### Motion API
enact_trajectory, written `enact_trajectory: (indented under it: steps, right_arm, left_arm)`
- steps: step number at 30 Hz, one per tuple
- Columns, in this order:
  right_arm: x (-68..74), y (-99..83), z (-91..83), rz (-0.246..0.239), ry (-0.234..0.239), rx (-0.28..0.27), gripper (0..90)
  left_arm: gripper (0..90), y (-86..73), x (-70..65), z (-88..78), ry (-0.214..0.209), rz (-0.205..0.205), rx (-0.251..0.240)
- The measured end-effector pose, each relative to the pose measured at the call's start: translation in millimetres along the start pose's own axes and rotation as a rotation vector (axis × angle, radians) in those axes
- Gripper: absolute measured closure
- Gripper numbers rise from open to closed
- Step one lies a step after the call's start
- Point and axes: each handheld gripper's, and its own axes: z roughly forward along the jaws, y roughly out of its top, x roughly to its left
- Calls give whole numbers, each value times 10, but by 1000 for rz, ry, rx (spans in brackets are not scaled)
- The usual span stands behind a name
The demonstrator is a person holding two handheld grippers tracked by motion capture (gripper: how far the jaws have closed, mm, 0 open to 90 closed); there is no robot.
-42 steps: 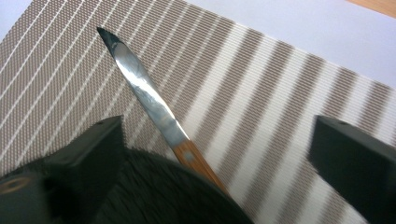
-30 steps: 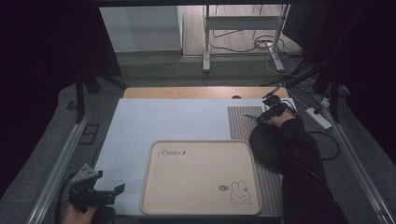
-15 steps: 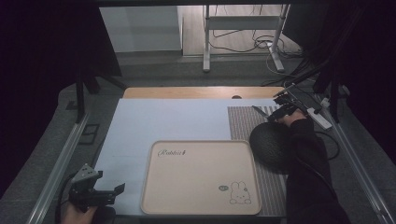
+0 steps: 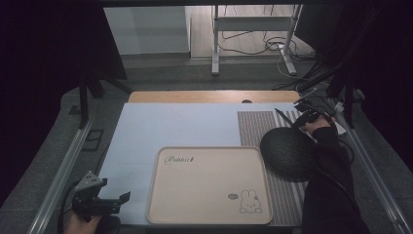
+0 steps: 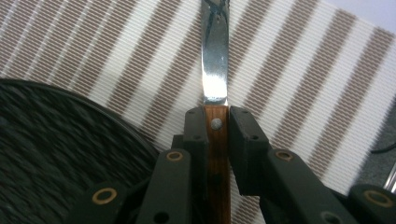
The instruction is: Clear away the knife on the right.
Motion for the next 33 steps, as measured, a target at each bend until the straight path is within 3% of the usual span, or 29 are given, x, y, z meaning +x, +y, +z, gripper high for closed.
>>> enact_trajectory:
  steps: [6,13,17,22,33]
  right_arm:
    - [-178,-131,-118,39,1,-37,776]
    - [-183,-161,-315,50,-17,-79,776]
    - [-110,-160,-398,39,-12,-93,776]
    - [95,-171,-487,18,25,-107,775]
    - [453,-248,-526,-37,54,-98,775]
  left_arm:
    - [0,4,-5,4,2,1,0]
    - [0,5,-6,5,1,3,2]
    - [0,5,-11,6,0,6,2]
    - [1,7,-15,8,-1,14,6]
    - [3,11,-13,8,-7,15,6]
